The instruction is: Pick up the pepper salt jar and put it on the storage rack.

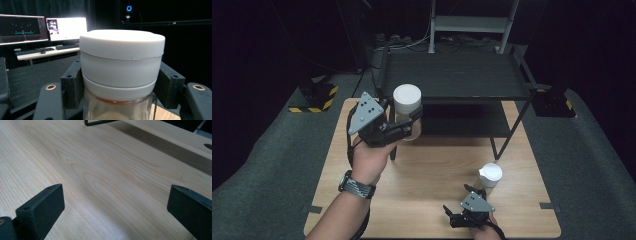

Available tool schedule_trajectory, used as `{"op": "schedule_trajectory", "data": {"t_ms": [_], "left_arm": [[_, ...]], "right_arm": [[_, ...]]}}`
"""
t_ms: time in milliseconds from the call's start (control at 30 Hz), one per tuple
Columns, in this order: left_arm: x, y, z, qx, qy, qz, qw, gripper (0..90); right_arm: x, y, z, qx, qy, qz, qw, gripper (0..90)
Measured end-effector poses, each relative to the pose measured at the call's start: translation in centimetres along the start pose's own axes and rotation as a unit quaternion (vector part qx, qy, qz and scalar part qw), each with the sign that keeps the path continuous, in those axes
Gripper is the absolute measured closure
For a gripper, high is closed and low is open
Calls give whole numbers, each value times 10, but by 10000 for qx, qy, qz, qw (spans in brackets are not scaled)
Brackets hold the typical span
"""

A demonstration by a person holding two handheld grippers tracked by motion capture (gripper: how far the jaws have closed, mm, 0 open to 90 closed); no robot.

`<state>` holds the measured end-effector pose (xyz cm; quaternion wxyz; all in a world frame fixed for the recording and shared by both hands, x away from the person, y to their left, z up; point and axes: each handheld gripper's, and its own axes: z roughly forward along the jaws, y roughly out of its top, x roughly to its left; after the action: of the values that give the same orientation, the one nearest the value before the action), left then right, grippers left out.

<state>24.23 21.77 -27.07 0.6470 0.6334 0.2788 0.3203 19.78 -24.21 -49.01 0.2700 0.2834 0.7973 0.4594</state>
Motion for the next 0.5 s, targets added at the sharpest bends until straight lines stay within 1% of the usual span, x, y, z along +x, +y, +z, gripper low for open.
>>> {"op": "schedule_trajectory", "data": {"t_ms": [133, 200, 367, 500], "left_arm": [[2, 10, 4, -30, 22, 10, 10000, 345], [3, 14, 7, -56, 37, -15, 10000, 345], [5, 26, 12, -99, 92, 39, 9999, 345], [6, 31, 17, -174, 133, -3, 9998, 345]], "right_arm": [[0, -1, 0, -17, 0, 15, 10000, 4], [0, -1, 0, -17, 0, 17, 10000, 4], [0, -1, 0, -17, 1, 23, 10000, 4], [0, -1, 0, -16, 1, 26, 10000, 4]]}}
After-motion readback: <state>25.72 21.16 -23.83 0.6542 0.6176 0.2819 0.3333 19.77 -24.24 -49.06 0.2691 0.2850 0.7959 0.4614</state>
